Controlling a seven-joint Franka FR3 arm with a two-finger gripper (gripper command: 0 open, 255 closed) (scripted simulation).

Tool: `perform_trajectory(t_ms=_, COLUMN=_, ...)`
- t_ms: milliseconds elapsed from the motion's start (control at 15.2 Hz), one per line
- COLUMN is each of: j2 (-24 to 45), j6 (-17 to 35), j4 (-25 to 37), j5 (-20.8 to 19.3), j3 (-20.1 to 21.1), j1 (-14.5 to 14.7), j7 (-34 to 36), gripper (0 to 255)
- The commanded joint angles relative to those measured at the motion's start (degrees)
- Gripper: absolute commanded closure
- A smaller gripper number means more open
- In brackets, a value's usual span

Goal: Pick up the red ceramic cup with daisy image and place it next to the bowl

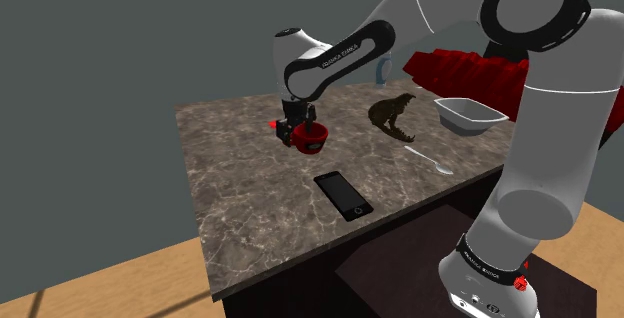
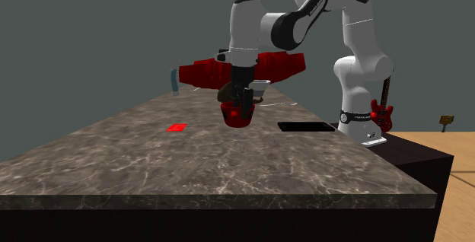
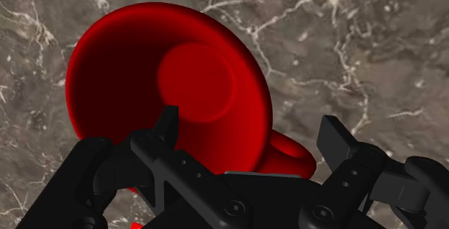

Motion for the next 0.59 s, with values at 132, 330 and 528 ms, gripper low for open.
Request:
perform_trajectory(t_ms=132, j2=0.1, j6=0.25, j4=-0.12, j5=-0.07, j3=-0.02, j1=0.0, j7=0.07, gripper=0)
perform_trajectory(t_ms=330, j2=0.1, j6=0.24, j4=-0.11, j5=-0.06, j3=-0.02, j1=0.0, j7=0.07, gripper=0)
perform_trajectory(t_ms=528, j2=0.1, j6=0.24, j4=-0.11, j5=-0.06, j3=-0.02, j1=0.0, j7=0.07, gripper=255)
